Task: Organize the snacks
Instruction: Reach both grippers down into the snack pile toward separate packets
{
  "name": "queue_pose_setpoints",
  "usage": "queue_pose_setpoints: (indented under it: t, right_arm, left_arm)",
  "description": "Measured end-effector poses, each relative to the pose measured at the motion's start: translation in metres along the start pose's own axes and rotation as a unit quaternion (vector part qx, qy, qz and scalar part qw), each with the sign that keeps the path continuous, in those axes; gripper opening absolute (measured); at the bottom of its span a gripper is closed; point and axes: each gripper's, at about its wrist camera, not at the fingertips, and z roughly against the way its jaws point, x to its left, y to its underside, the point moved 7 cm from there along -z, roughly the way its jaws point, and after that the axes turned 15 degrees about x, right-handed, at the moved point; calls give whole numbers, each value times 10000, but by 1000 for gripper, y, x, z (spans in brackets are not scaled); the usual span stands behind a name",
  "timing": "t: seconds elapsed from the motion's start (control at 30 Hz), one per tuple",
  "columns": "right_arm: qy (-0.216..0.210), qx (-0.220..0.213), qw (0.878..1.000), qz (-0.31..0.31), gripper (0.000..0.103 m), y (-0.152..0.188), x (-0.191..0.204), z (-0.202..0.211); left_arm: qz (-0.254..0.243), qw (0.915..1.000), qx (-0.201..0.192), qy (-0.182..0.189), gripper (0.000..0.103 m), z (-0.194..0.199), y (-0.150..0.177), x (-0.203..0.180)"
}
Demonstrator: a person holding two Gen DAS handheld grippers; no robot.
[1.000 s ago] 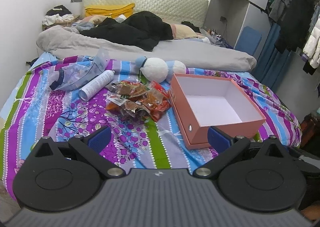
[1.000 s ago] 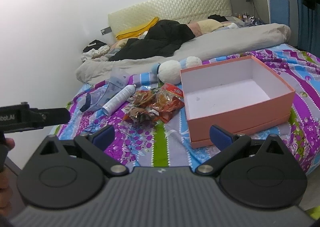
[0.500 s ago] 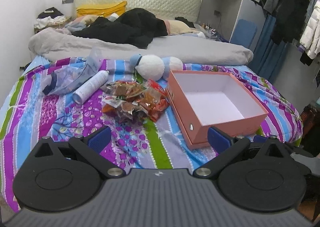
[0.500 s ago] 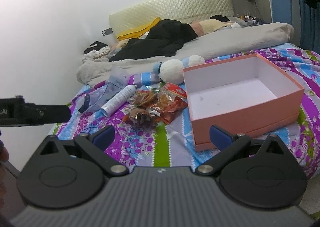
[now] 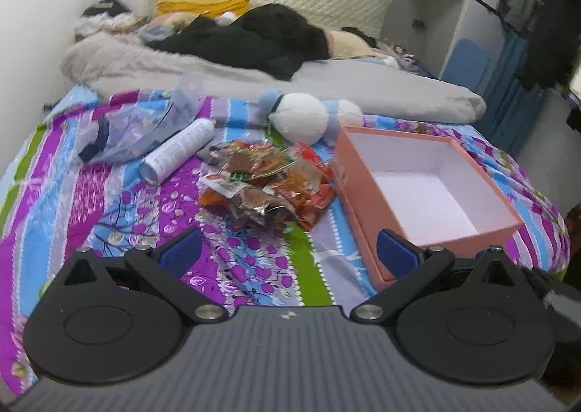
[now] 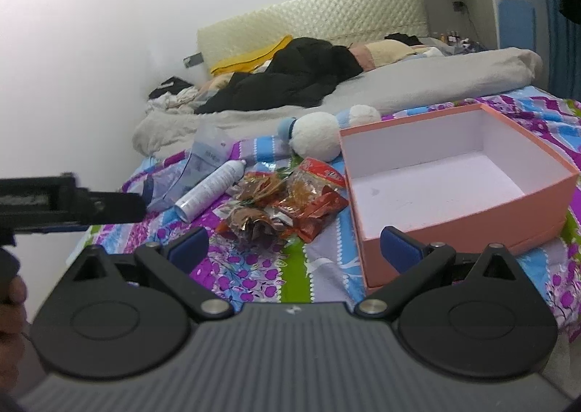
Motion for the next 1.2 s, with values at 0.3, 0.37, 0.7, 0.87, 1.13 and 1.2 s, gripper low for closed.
queue_pose_setpoints:
  t: [0.3, 0.37, 0.7, 0.87, 1.13, 1.2]
  right_arm:
    - [-77, 240, 9995, 164, 65, 5, 15, -51]
    - [-71, 284, 9995, 128, 61, 5, 16, -61]
    - [103, 487, 9981, -372, 56, -3, 13, -113]
    - [91, 572, 9968, -558, 56, -14, 14, -142]
    - [236, 718, 9921, -1005, 56, -34, 4, -193]
    - [264, 724, 9906, -1132, 57, -38, 0, -202]
  left_arm:
    - [1118, 9920, 145, 564, 102, -62, -14, 49]
    - [1253, 9900, 143, 628, 102, -71, -16, 56]
    - [1822, 9777, 426, 954, 101, -126, -29, 91]
    - [1966, 9732, 565, 1053, 99, -157, -40, 98]
    - [2209, 9626, 837, 1324, 91, -208, -59, 107]
    - [2268, 9600, 877, 1391, 90, -220, -64, 108]
